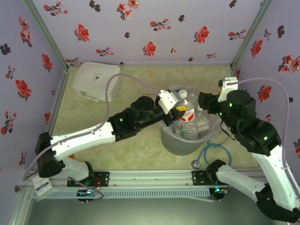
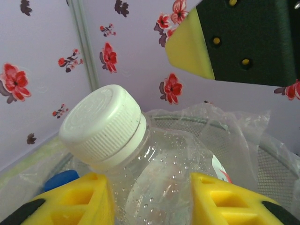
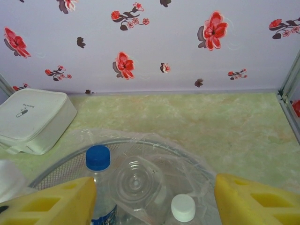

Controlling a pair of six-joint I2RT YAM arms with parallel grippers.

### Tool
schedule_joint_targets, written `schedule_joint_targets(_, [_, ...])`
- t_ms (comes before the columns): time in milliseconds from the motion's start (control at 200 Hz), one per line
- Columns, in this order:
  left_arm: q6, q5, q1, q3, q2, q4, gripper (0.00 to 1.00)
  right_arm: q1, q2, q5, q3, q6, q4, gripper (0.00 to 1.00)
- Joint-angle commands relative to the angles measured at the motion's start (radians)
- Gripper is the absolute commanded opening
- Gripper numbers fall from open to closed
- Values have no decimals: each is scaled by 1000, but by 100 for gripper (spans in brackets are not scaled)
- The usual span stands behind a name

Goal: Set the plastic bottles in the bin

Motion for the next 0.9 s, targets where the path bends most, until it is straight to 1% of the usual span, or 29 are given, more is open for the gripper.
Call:
schedule_joint_targets(0, [-9,43,-9,50,86,-41,11,-5,-5,26,20,10,5,68])
schedule_joint_targets(125, [-2,49,-11,71,139,-111,13,-7,2,22,15,9,-7,68])
schedule_joint_targets(255, [43,45,-11,109,174,-280,12,-7,30,8,26,-3,-46,68])
schedule_joint_targets(350, [81,-6,-11,126,165,-369,9,-8,43,13,34,-9,-67,68])
schedule_joint_targets(420, [95,-60,-5,112,118,-352,8,-9,32,32,26,-8,-59,68])
schedule_joint_targets(495, [68,-64,18,90,51,-288,6,-13,13,52,20,-4,-47,68])
schedule_joint_targets(585, [35,-48,28,120,13,-294,6,-18,-2,85,21,1,-38,68])
schedule_joint_targets(760, [-56,51,56,164,-34,-349,9,-25,-16,140,41,-4,-53,68])
schedule_joint_targets(815, [-62,82,66,198,-26,-408,12,-27,-18,137,42,-6,-58,68])
schedule_joint_targets(900, [-37,101,72,267,20,-543,15,-27,-17,133,41,-5,-60,68])
